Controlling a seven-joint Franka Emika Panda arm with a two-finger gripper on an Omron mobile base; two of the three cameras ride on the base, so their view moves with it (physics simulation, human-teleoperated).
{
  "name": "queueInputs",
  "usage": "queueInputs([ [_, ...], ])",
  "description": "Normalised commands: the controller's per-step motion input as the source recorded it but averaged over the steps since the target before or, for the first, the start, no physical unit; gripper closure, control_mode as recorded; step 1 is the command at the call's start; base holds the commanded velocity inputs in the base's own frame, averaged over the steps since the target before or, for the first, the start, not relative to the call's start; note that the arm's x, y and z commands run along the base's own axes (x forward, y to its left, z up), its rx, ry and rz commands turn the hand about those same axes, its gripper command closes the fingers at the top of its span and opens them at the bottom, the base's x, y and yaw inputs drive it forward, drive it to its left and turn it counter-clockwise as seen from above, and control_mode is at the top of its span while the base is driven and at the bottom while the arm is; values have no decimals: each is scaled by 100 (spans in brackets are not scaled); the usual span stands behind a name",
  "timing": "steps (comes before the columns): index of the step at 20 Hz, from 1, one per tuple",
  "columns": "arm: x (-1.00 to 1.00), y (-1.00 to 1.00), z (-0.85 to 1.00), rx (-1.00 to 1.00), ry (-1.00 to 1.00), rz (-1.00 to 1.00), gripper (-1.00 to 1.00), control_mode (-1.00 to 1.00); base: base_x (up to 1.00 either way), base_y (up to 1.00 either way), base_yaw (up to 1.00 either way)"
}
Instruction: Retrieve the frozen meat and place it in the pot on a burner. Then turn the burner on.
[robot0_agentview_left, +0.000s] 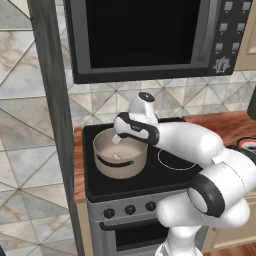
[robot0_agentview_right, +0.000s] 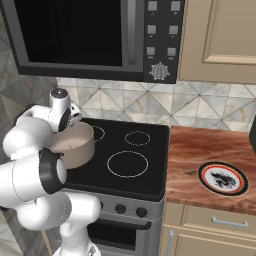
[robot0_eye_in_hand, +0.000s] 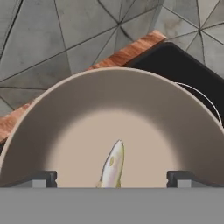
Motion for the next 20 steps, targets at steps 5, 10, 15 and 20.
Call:
queueInputs([
  [5, -1, -1, 0, 20, -11, -1, -100, -100, 0, 0, 0],
  [10, -14, -14, 3, 15, -11, 0, -100, -100, 0, 0, 0],
  [15, -35, -6, 49, 3, -14, 0, -100, -100, 0, 0, 0],
  [20, -53, -22, 41, 3, -7, 0, -100, -100, 0, 0, 0],
])
